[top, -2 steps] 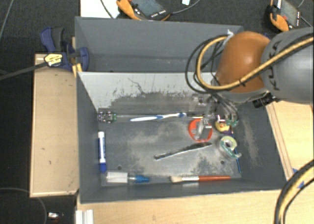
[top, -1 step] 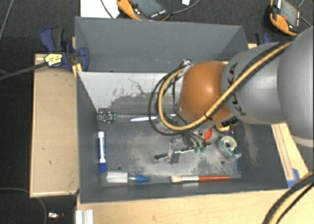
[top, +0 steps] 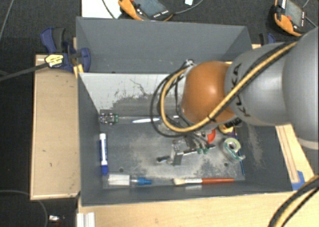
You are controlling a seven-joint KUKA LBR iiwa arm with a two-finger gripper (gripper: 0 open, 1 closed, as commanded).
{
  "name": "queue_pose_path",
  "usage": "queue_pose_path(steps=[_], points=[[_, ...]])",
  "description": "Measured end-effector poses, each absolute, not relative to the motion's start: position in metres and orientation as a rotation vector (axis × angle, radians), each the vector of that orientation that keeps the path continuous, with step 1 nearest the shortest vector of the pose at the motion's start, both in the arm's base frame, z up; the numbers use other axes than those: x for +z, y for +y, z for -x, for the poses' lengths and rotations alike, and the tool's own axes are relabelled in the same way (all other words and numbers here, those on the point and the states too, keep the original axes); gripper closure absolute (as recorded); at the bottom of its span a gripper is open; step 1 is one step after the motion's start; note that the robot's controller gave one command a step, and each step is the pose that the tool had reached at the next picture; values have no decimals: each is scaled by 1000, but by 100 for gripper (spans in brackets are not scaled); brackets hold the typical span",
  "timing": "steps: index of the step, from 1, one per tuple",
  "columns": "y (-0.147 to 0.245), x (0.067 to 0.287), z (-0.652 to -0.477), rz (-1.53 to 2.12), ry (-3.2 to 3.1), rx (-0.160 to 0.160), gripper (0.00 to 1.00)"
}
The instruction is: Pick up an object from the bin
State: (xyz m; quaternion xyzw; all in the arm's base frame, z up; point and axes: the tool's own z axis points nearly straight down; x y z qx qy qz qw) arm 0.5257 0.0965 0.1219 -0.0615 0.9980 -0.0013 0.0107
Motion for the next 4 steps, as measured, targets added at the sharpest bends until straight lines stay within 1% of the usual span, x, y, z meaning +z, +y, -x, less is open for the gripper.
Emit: queue_pose_path(steps=[1, 2, 3, 4], points=[[57, 126, -535, 141, 3107, 0, 0], [51, 71, -534, 91, 3114, 3, 0], [56, 71, -534, 0, 3109, 5, 100], [56, 71, -534, 0, 3109, 5, 100]])
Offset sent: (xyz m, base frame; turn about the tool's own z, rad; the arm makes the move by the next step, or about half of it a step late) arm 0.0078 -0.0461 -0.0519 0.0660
